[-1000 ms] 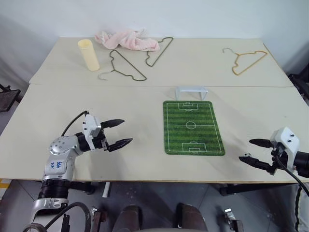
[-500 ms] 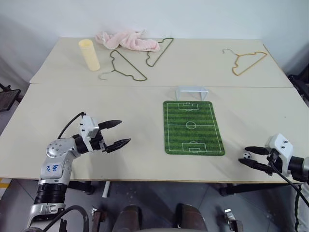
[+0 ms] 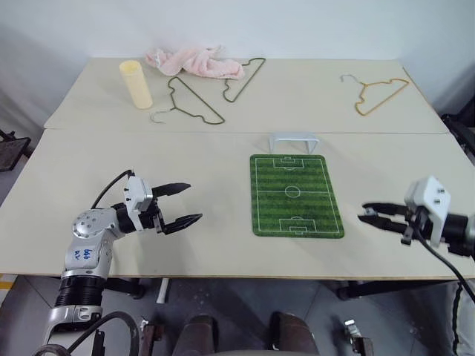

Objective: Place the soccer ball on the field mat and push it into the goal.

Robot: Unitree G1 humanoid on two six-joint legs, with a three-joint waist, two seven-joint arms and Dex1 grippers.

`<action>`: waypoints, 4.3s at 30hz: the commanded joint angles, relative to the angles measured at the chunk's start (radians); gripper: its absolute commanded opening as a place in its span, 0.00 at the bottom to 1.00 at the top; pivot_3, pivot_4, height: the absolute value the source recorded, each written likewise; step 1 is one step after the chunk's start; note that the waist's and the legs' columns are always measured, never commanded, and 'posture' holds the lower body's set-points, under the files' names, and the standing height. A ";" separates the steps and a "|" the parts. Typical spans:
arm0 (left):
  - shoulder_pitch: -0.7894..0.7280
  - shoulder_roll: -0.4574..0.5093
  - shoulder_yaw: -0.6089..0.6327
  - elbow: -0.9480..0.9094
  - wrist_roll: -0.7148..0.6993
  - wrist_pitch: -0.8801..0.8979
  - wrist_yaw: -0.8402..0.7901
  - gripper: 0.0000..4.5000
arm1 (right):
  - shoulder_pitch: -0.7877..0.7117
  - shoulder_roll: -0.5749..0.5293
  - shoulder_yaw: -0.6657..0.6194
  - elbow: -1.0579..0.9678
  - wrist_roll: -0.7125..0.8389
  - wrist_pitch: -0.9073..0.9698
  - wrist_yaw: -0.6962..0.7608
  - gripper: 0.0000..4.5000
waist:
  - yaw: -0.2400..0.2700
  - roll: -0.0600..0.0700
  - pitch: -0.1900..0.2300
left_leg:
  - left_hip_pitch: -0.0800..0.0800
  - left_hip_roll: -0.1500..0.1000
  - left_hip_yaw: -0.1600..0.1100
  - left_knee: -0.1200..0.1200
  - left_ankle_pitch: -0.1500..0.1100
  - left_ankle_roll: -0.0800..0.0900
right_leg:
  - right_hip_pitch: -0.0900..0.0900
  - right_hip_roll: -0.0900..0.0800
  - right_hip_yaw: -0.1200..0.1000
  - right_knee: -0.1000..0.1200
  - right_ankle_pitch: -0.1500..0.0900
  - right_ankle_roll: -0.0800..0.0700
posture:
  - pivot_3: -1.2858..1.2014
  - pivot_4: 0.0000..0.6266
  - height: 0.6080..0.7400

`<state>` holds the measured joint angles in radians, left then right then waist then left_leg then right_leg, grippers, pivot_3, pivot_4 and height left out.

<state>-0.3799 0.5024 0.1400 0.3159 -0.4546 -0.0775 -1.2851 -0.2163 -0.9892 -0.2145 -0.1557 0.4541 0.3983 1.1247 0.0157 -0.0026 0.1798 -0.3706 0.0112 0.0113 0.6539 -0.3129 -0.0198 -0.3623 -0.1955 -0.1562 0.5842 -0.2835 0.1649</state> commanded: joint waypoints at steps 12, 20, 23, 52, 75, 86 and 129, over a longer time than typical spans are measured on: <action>0.037 0.014 0.002 0.039 -0.010 -0.137 -0.138 1.00 | -0.345 0.158 0.463 0.301 -0.207 -0.188 0.271 0.19 | 0.000 -0.001 0.001 | -0.004 0.001 0.002 0.000 -0.003 0.000 | -0.005 0.001 -0.001 0.000 0.000 0.000 | 0.52 0.24 1.00; 0.086 0.016 0.011 -0.021 -0.019 -0.131 -0.089 1.00 | -0.434 0.238 0.483 0.491 -0.272 -0.288 0.314 0.19 | -0.019 -0.001 0.001 | -0.004 0.001 0.002 0.003 -0.003 0.000 | -0.005 0.001 0.000 0.003 0.000 0.000 | 0.52 0.24 1.00; 0.096 0.013 0.009 -0.038 -0.021 -0.125 -0.073 1.00 | -0.459 0.266 0.485 0.530 -0.285 -0.308 0.324 0.19 | -0.020 -0.001 0.001 | -0.004 0.002 0.002 0.004 -0.003 0.000 | -0.005 0.001 0.000 0.004 0.000 0.000 | 0.52 0.24 1.00; 0.061 -0.009 -0.012 -0.030 -0.014 -0.120 -0.024 1.00 | -0.451 0.310 0.464 0.545 -0.300 -0.360 0.311 0.54 | -0.022 -0.001 0.001 | -0.004 0.002 0.003 0.005 -0.003 -0.001 | -0.005 0.001 0.001 0.005 0.000 0.000 | 0.52 0.24 1.00; 0.020 -0.030 -0.034 0.010 -0.025 -0.134 -0.074 1.00 | -0.268 0.159 0.310 0.024 -0.127 -0.107 0.279 0.17 | -0.002 -0.001 0.001 | -0.004 0.002 0.002 0.006 -0.004 -0.001 | -0.005 0.001 0.000 0.005 0.000 0.000 | 0.52 0.24 1.00; -0.033 -0.010 -0.027 0.051 -0.026 -0.118 -0.125 1.00 | -0.195 0.242 0.362 0.139 -0.179 -0.173 0.207 0.00 | -0.018 -0.001 0.001 | -0.003 0.003 0.005 0.009 -0.005 0.000 | -0.005 0.001 0.001 0.006 0.000 0.000 | 0.52 0.24 1.00; 0.039 0.056 0.174 0.083 -0.048 -0.046 0.224 1.00 | -0.283 0.084 -0.047 0.976 -0.116 -0.570 0.286 0.95 | -0.043 -0.001 0.001 | -0.001 0.004 0.013 0.005 -0.006 0.000 | -0.009 0.001 0.005 0.007 0.000 0.000 | 0.52 0.24 1.00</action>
<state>-0.3431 0.5366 0.2864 0.4319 -0.4746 -0.1225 -1.0463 -0.4873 -0.8825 -0.2325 0.7868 0.3373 -0.1260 1.4067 -0.0278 -0.0032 0.1811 -0.3715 0.0151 0.0245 0.6595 -0.3185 -0.0196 -0.3717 -0.1945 -0.1507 0.5913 -0.2833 0.1645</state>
